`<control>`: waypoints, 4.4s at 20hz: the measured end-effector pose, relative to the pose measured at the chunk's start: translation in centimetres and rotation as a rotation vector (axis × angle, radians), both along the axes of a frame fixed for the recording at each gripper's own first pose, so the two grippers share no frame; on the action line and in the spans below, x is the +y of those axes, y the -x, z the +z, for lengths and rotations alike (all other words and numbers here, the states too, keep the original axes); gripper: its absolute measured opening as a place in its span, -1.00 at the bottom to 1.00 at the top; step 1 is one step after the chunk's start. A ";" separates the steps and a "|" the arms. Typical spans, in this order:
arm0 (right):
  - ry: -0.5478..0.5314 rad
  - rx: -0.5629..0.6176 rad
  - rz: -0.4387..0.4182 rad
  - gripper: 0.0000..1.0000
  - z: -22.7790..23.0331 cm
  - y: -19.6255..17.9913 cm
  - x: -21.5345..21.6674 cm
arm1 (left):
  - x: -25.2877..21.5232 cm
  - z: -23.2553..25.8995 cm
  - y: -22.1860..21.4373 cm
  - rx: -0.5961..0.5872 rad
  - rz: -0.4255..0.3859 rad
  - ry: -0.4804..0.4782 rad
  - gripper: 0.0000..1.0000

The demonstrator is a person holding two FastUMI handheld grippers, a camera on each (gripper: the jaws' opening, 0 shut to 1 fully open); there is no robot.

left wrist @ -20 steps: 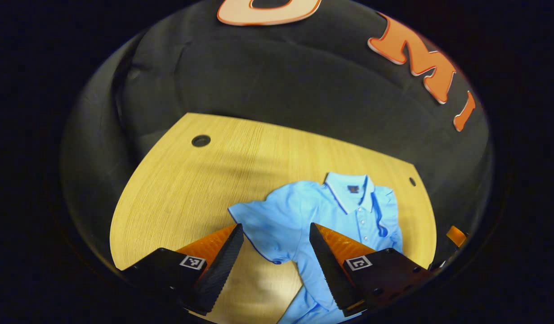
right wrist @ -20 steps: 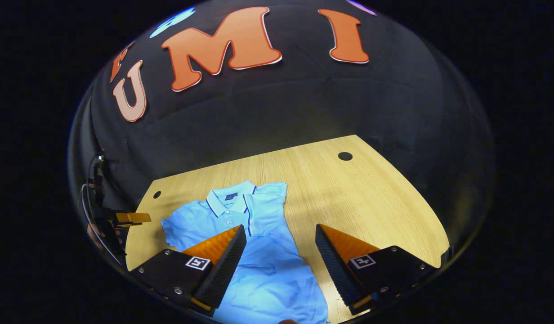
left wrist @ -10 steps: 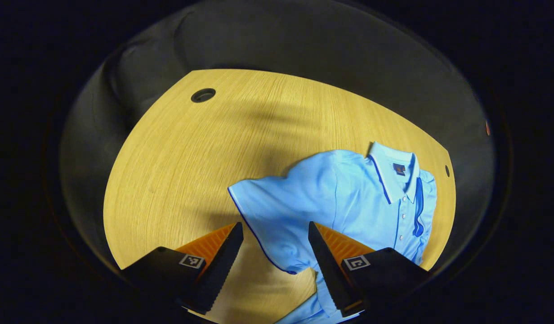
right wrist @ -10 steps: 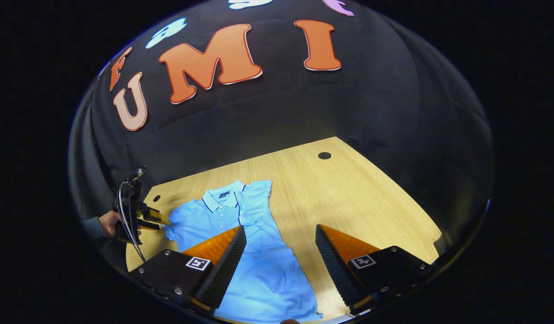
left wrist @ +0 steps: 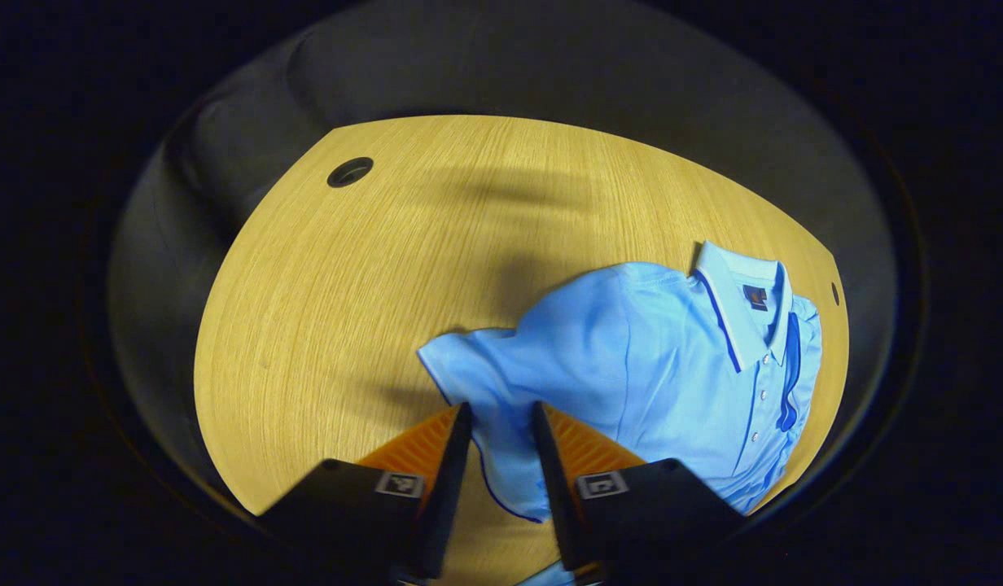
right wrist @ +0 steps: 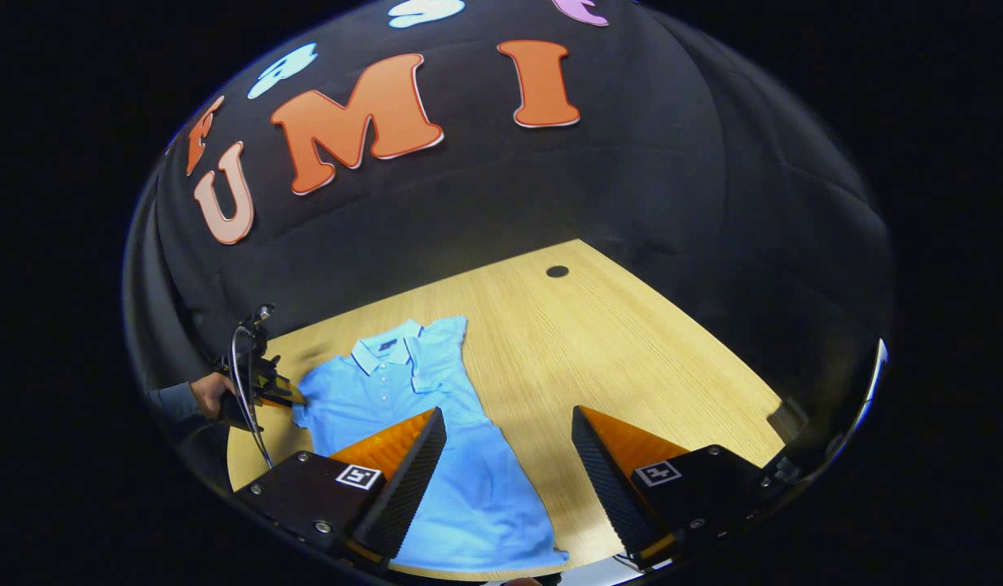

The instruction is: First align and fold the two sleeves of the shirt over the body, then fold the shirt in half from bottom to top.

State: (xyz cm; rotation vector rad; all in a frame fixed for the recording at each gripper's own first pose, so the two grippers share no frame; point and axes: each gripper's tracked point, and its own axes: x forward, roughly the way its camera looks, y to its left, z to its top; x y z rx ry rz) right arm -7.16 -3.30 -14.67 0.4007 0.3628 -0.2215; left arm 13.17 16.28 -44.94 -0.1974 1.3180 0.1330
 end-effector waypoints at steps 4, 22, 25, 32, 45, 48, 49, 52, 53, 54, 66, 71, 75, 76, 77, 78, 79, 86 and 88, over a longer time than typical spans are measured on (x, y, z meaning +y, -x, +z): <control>-0.033 0.007 -0.013 0.95 -1.1 0.9 0.0 | -1.3 0.3 0.1 -0.021 0.007 0.061 -0.74; -0.042 0.195 0.048 0.95 -9.1 5.2 3.9 | -15.9 7.1 -2.0 -0.155 -0.293 0.205 -0.68; -0.052 0.217 0.066 0.95 -10.3 6.1 4.1 | -19.7 7.9 -1.0 -0.153 -0.312 0.316 -0.44; -0.043 0.234 0.129 0.95 -11.8 6.8 3.6 | -21.4 10.4 3.5 -0.217 -0.430 0.296 0.75; 0.074 0.343 0.372 0.96 -16.3 7.0 5.9 | -11.2 11.0 21.8 -0.162 -0.246 0.141 0.99; 0.078 0.362 0.399 0.96 -17.1 7.2 6.5 | -9.3 10.2 26.0 -0.117 -0.218 0.105 0.99; 0.081 0.368 0.405 0.96 -17.3 7.3 6.6 | -9.1 9.5 27.5 -0.097 -0.210 0.104 1.00; 0.083 0.393 0.427 0.96 -18.2 7.8 7.1 | -8.4 8.1 31.6 -0.052 -0.193 0.095 1.00; 0.087 0.395 0.430 0.96 -18.4 7.9 7.2 | -8.4 8.0 33.1 -0.040 -0.195 0.093 0.99; 0.089 0.392 0.434 0.96 -18.5 8.1 7.5 | -8.3 7.9 34.3 -0.033 -0.195 0.092 1.00; 0.260 0.379 0.433 0.20 -19.5 9.1 7.8 | -7.8 5.7 40.1 -0.065 -0.220 -0.004 0.96; 0.167 0.345 0.456 -0.78 -19.3 9.3 9.2 | -10.5 5.8 39.3 -0.086 -0.217 0.012 0.02; 0.024 0.388 0.460 -0.92 -19.4 10.2 9.4 | -11.8 6.2 39.2 -0.087 -0.229 0.001 -0.84; 0.000 0.383 0.458 -0.92 -18.9 10.2 9.2 | -12.2 6.7 38.8 -0.102 -0.221 0.009 -0.85; -0.020 0.367 0.466 -0.92 -18.4 10.0 9.3 | -12.5 7.5 38.3 -0.122 -0.214 0.022 -0.85; -0.034 0.347 0.477 -0.92 -17.7 9.7 9.3 | -13.0 8.4 37.5 -0.146 -0.209 0.037 -0.86; -0.042 0.337 0.485 -0.92 -17.0 9.4 9.2 | -13.3 9.2 36.8 -0.170 -0.207 0.047 -0.85; -0.106 0.234 0.498 -0.93 -10.8 6.5 8.3 | -14.3 14.8 30.2 -0.301 -0.207 0.095 -0.85; -0.116 0.218 0.489 -0.93 -9.2 5.1 8.0 | -14.0 16.0 28.6 -0.328 -0.208 0.108 -0.85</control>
